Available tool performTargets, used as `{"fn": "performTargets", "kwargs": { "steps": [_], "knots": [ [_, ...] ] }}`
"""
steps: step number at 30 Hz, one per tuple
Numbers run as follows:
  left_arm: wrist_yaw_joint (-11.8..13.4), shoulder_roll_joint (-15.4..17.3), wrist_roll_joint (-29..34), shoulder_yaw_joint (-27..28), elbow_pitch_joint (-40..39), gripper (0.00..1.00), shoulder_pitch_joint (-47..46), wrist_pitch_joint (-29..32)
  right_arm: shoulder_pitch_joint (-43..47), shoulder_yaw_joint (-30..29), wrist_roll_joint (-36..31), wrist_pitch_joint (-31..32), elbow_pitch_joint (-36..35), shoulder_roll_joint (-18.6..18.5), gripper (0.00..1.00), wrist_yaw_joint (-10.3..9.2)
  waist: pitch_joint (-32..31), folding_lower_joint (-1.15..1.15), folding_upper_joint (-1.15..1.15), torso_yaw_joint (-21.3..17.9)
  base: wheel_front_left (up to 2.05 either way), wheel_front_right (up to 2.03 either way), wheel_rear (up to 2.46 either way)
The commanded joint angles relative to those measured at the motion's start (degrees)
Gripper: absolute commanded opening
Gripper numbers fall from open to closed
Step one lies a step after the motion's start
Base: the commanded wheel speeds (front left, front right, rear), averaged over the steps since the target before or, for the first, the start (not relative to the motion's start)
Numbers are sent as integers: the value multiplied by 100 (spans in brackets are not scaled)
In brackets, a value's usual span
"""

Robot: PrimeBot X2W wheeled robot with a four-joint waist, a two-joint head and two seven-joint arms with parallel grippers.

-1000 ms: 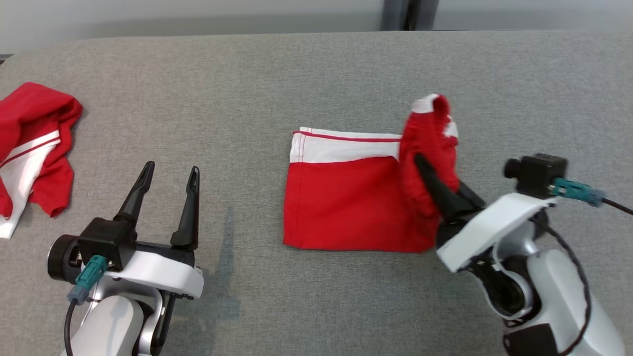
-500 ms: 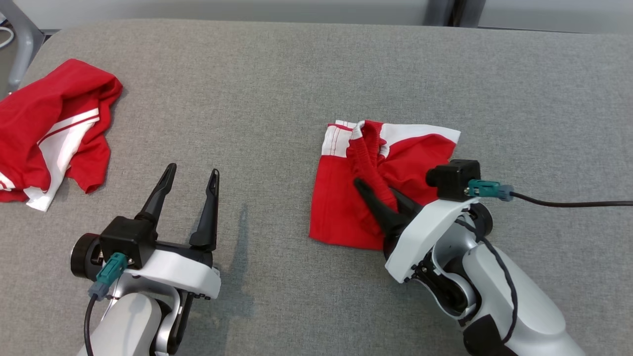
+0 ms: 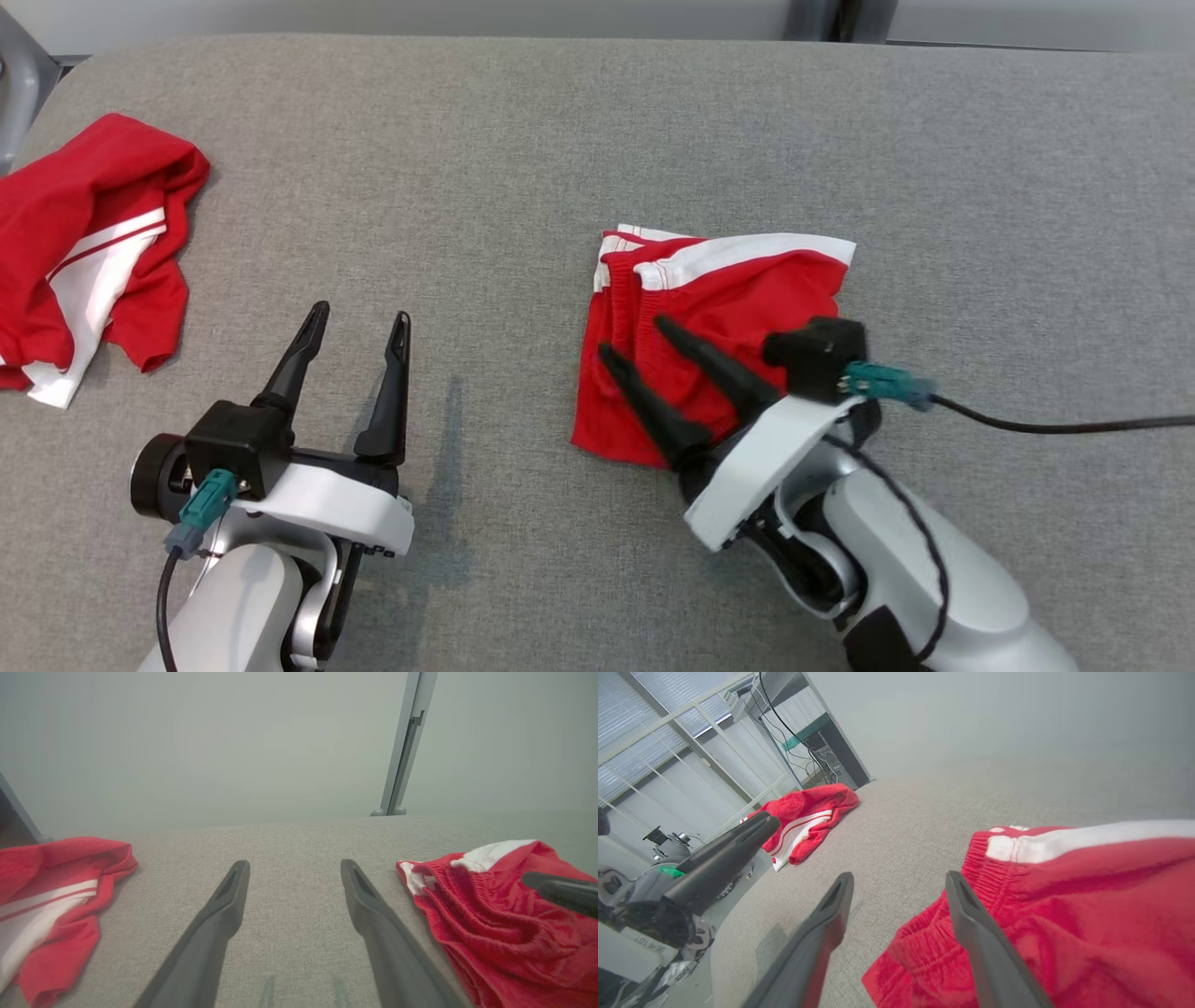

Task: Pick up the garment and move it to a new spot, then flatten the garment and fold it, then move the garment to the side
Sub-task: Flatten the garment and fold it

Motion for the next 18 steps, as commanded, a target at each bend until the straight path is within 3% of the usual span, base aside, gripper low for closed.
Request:
{"fn": "performTargets", "kwargs": {
  "steps": [1,7,15,18],
  "knots": [
    [13,29,-32,39,11,100,-105,-29,81,-171,-59,-246,-93,-95,100,3,-23,0,0,-29,0,0,0],
    [115,92,-82,167,-38,100,26,-48,517,-1178,-427,-864,-493,-303,100,2,-141,0,0,-139,0,0,0],
    [256,159,-186,370,-178,100,262,-67,1269,-2762,-1206,-780,-1104,-407,100,3,-382,0,0,-299,0,0,0],
    [275,184,-203,407,-244,100,311,-68,1435,-3060,-1458,-717,-1268,-412,100,3,-461,0,0,-326,0,0,0]
  ]
}}
